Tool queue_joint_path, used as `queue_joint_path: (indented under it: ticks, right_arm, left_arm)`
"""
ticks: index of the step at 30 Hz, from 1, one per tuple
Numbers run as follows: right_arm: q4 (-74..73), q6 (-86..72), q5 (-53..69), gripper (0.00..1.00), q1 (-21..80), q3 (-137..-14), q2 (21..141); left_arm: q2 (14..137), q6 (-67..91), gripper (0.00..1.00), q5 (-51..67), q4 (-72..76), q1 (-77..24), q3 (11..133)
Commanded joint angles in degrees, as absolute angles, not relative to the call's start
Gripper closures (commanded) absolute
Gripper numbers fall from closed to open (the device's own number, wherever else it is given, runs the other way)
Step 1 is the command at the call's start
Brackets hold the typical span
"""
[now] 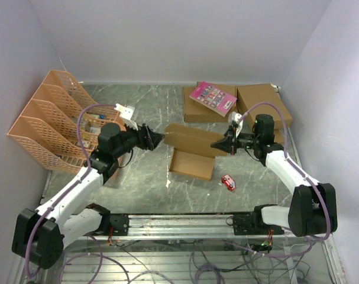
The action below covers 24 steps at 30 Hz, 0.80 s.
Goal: Fold the paper box
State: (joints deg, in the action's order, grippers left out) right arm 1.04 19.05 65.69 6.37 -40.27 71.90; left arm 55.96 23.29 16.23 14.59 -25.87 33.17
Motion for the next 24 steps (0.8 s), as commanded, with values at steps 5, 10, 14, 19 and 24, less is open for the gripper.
queue_joint_path:
  ticks: [5,10,14,19,24]
  right_arm:
    - [-4.4,25.0,70.3,1.0,6.1,-43.2,73.0]
    - [-9.1,29.4,71.7,1.0,6.1,-44.9,74.0]
    - [-10.3,30.8,72.8,1.0,6.1,-45.4,74.3]
    - [-11.9,32.5,73.2,1.0,6.1,-46.0,74.7]
    - [-12.6,33.1,73.4,1.0,6.1,-46.1,74.8]
  left_arm:
    - [66.0,4.0,0.3,41.9,2.2,-23.0,52.6]
    - [72.9,-11.5,0.3,46.8,-9.1,-23.1,62.8]
    - [80.1,-21.1,0.31,46.8,-22.0,-27.1,71.6]
    - [87.6,-32.5,0.31,36.5,-35.8,-36.2,80.3]
    - [90.4,-34.0,0.32,36.6,-36.8,-37.8,83.5]
